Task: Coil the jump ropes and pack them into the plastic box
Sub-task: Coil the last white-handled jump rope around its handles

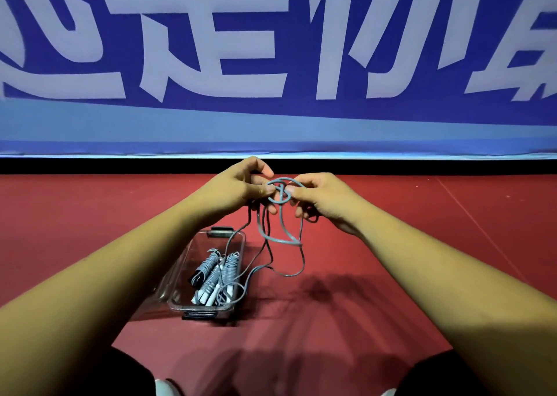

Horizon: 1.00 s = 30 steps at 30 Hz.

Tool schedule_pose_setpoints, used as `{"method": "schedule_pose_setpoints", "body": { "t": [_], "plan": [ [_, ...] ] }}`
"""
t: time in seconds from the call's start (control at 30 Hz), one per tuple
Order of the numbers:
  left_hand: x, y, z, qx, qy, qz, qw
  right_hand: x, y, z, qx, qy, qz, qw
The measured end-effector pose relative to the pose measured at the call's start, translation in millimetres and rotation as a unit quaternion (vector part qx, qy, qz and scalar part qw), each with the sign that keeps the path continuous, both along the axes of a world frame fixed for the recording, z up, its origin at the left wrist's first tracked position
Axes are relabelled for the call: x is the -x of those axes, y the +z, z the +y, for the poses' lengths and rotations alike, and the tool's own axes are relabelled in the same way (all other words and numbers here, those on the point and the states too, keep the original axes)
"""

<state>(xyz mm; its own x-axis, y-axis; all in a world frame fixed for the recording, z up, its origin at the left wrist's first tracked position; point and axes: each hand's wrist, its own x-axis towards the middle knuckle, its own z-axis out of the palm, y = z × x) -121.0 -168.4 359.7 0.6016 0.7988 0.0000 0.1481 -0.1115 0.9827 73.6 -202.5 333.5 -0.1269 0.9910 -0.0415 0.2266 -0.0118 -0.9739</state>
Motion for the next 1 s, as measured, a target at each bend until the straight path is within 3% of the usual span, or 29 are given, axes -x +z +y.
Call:
{"method": "schedule_pose_setpoints", "body": {
  "t": [0.17, 0.4, 0.53, 0.67, 0.77, 0.9, 1.0],
  "plan": [
    [5, 1, 2, -0.014, -0.013, 0.031, 0.999, 0, 5, 1, -0.005, -0.037, 0.086, 0.996],
    [9, -3, 5, -0.056, 0.007, 0.067, 0.996, -2, 10, -5, 0.021, 0.018, 0.154, 0.988],
    [8, -4, 2, -0.074, 0.007, 0.097, 0.993, 0, 14, -6, 0.059, 0.033, 0.148, 0.987],
    [0, -1, -3, -0.078, 0.013, 0.083, 0.993, 1, 14, -5, 0.001, -0.003, 0.142, 0.990],
    [-2, -1, -3, -0.035, 0.033, 0.049, 0.998, 0, 18, -7, -0.046, 0.028, 0.089, 0.995],
    [-2, -4, -5, 0.000, 0.045, 0.038, 0.998, -2, 21, -9, -0.114, 0.040, -0.078, 0.990],
    [-2, -2, -2, -0.060, 0.050, 0.058, 0.995, -1, 22, -7, -0.168, 0.028, -0.190, 0.967]
  ]
}}
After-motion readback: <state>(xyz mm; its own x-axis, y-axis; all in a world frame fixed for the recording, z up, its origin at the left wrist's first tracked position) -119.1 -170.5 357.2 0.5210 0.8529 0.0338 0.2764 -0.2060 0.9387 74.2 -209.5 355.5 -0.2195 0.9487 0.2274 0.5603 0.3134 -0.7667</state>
